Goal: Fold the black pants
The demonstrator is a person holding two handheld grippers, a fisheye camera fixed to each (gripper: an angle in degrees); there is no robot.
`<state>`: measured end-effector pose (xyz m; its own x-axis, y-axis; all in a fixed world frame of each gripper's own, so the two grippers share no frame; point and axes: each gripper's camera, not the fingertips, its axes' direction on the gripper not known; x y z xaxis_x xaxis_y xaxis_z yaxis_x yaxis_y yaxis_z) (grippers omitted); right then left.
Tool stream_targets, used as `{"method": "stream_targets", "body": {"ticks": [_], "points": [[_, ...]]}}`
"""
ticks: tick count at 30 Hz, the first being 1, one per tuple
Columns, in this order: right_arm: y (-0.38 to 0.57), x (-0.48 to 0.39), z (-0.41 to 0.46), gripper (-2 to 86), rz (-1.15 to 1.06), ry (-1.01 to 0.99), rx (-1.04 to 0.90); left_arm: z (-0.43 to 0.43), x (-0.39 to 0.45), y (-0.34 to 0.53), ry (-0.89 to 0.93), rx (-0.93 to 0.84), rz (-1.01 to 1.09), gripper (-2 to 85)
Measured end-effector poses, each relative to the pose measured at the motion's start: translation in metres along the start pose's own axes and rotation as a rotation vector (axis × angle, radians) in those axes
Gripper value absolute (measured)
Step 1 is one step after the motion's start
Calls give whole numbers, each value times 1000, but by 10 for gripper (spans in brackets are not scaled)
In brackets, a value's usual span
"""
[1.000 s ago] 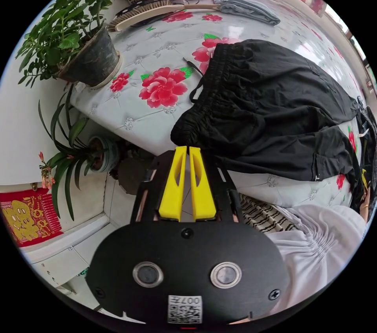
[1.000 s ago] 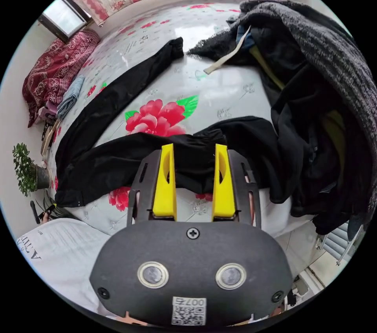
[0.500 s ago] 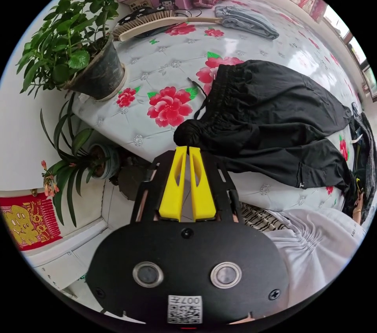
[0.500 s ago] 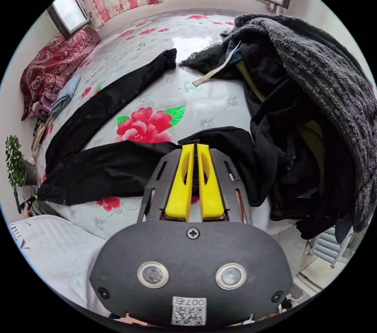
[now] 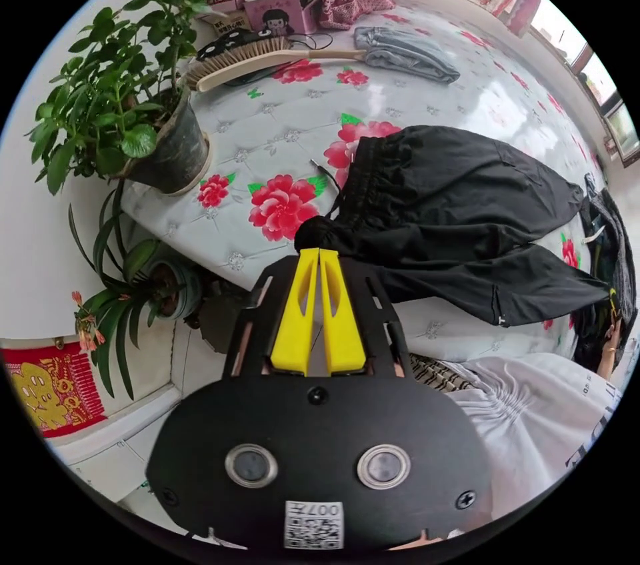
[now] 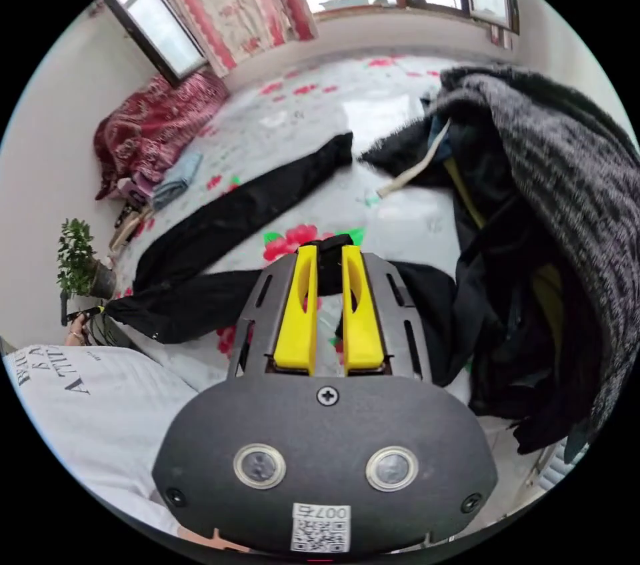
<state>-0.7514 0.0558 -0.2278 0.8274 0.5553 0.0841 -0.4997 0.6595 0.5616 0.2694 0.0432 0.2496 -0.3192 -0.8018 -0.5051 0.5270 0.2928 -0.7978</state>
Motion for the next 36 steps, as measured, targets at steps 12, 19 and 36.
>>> {"method": "stream_targets", "body": {"ticks": [12, 19, 36], "points": [[45, 88, -48, 82, 302, 406, -206, 56, 17, 92, 93, -185, 127, 7], [-18, -40, 19, 85, -57, 189, -102, 64, 2, 107, 70, -130, 71, 44], [-47, -618, 297, 96, -1270, -288, -516, 104, -44, 109, 271, -54, -5, 34]]}}
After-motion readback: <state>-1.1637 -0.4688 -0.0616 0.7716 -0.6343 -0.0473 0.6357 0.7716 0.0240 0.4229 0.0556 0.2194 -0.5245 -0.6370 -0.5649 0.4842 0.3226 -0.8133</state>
